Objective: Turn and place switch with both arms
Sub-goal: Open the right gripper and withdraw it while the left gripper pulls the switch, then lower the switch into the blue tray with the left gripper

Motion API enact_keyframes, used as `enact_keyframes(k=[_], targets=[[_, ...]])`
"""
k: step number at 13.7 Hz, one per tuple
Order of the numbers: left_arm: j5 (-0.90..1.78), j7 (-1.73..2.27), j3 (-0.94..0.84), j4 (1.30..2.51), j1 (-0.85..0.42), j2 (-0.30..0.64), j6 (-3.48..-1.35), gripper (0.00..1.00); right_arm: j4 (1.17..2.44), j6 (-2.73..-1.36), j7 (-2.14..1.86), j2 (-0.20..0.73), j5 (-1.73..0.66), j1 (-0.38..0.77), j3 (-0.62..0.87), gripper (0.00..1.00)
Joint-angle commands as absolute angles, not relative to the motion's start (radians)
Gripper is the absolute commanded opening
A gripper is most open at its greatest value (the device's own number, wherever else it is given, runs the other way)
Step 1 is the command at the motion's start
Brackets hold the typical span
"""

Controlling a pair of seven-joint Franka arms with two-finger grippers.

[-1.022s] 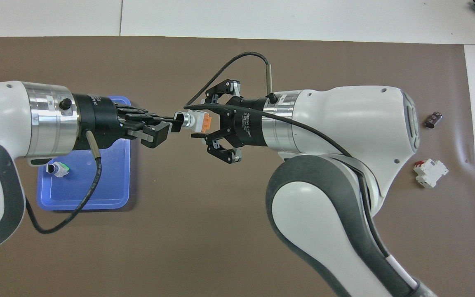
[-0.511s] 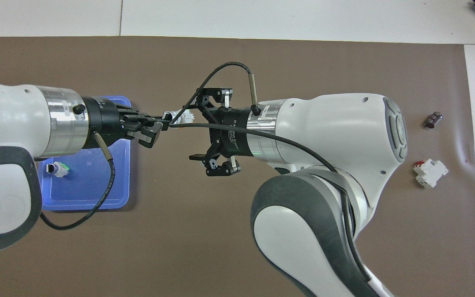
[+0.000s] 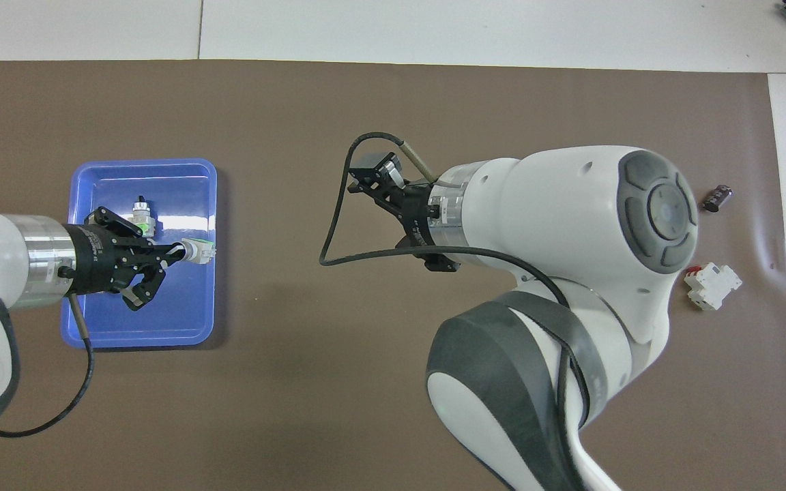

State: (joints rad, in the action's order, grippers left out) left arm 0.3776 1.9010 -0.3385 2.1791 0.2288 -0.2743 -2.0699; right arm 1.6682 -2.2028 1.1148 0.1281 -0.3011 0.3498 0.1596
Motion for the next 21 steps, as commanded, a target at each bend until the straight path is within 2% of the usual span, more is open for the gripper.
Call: enact_keyframes(k=[1,7,9,11,12,13,15,17,19,21], targets=[[0.368,1.644,-0.344,2.287,0.276,-0.348,-2.092,0.00,1.675,-2.178,0.968,0.103,-0.218,0.255,0.167,1.00],[0.353,1.226,-0.347,2.405,0.376,-0.321,-2.190,0.00,1.669,-2.056,0.534,0.072,-0.026,0.066,0.164,1.00],[0.336,1.087,-0.347,2.411,0.377,-0.276,-2.216,0.00,1.661,-1.943,0.447,0.036,-0.012,0.020,0.161,1.00],[0.295,0.950,-0.347,2.396,0.379,-0.244,-2.232,0.00,1.660,-1.811,0.353,-0.014,-0.011,0.026,0.096,1.00],[0.264,0.878,-0.345,2.367,0.377,-0.230,-2.218,0.27,1.658,-1.772,0.306,-0.021,-0.002,0.037,0.047,1.00],[0.259,0.859,-0.347,2.347,0.377,-0.226,-2.204,0.41,1.657,-1.750,0.251,-0.035,0.011,0.038,0.011,1.00],[0.250,0.856,-0.347,2.274,0.370,-0.204,-2.183,0.49,1.637,-1.682,0.102,-0.046,0.014,0.040,-0.050,1.00],[0.189,0.854,-0.350,2.147,0.350,-0.169,-2.069,0.48,1.593,-1.602,0.041,-0.043,0.015,0.026,-0.069,1.00],[0.080,0.854,-0.348,1.972,0.244,-0.097,-1.909,0.47,1.513,-1.498,0.044,-0.020,0.011,-0.009,-0.058,1.00],[0.034,0.838,-0.350,1.844,0.180,-0.048,-1.798,0.43,1.502,-1.477,0.075,-0.012,-0.008,-0.043,-0.042,1.00]])
